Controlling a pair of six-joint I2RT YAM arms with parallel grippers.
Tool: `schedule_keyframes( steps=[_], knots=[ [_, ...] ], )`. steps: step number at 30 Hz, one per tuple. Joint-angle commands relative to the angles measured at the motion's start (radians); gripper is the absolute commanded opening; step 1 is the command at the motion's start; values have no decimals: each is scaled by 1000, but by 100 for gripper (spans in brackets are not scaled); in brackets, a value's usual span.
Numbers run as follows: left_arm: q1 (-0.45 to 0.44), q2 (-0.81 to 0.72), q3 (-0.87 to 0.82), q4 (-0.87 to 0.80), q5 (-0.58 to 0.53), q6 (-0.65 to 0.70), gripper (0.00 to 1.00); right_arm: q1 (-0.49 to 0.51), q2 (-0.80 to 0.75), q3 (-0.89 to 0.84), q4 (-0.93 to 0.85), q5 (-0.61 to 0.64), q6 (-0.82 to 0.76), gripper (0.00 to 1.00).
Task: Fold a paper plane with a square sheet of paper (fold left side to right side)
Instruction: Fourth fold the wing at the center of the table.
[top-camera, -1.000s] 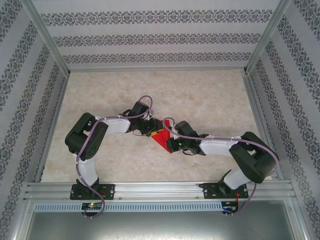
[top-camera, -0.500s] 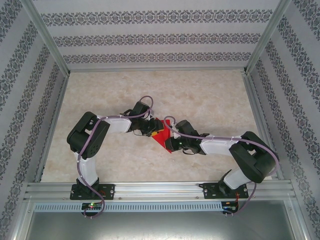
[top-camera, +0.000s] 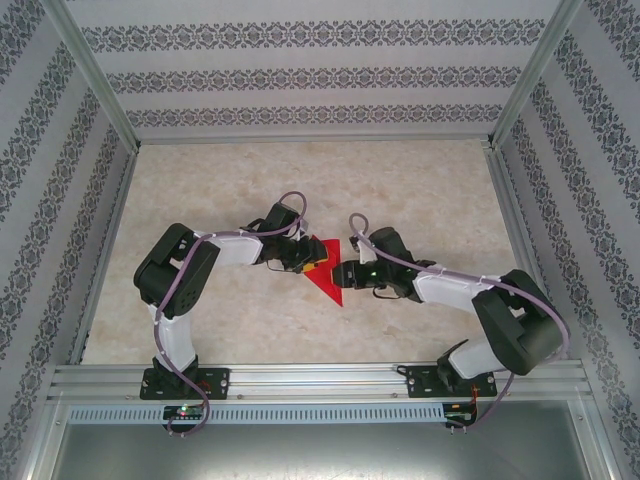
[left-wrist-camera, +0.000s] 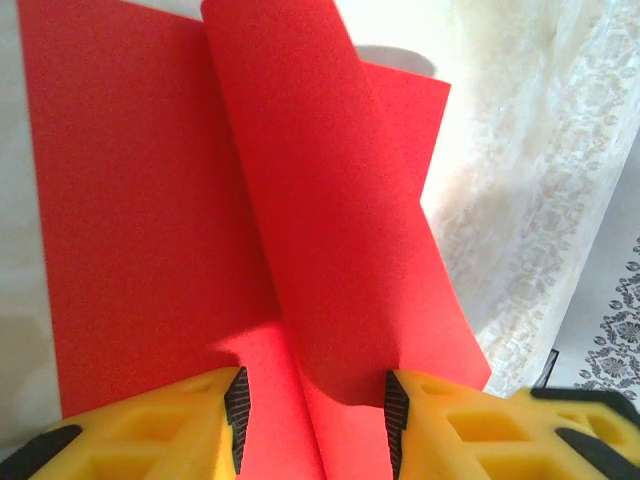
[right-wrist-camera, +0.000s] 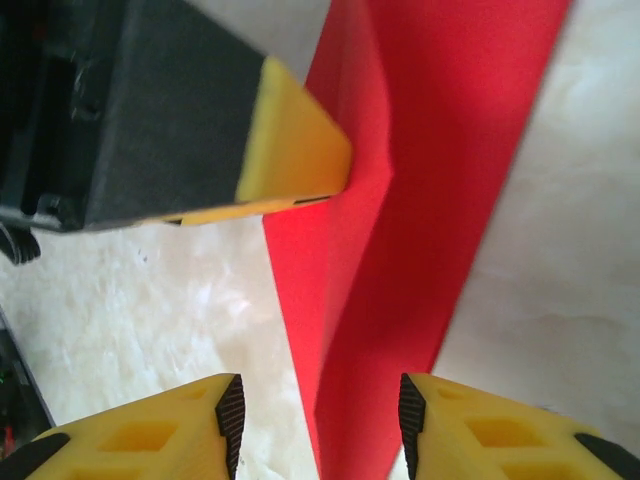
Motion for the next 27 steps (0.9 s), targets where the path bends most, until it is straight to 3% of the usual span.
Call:
schedule_keyframes(
  steps=[1, 5, 12, 16, 21, 27],
  knots=[
    [-13, 19, 2, -42, -30, -8, 44, -45, 41, 46, 24, -85, 42, 45],
    [-14, 21, 1, -44, -30, -9, 44, -64, 101, 69, 111, -165, 96, 42],
    [-14, 20, 0, -42, -30, -10, 44, -64, 201, 117, 146, -190, 135, 35],
    [-14, 19, 2, -42, -28, -8, 44, -61, 233, 131, 145, -191, 136, 24],
    [-14, 18, 3, -47, -28, -7, 44, -63, 246, 141, 76, -146, 88, 8],
    [-15, 19, 1, -46, -28, -4, 44, -66, 273, 171, -18, -69, 28, 4]
  ],
)
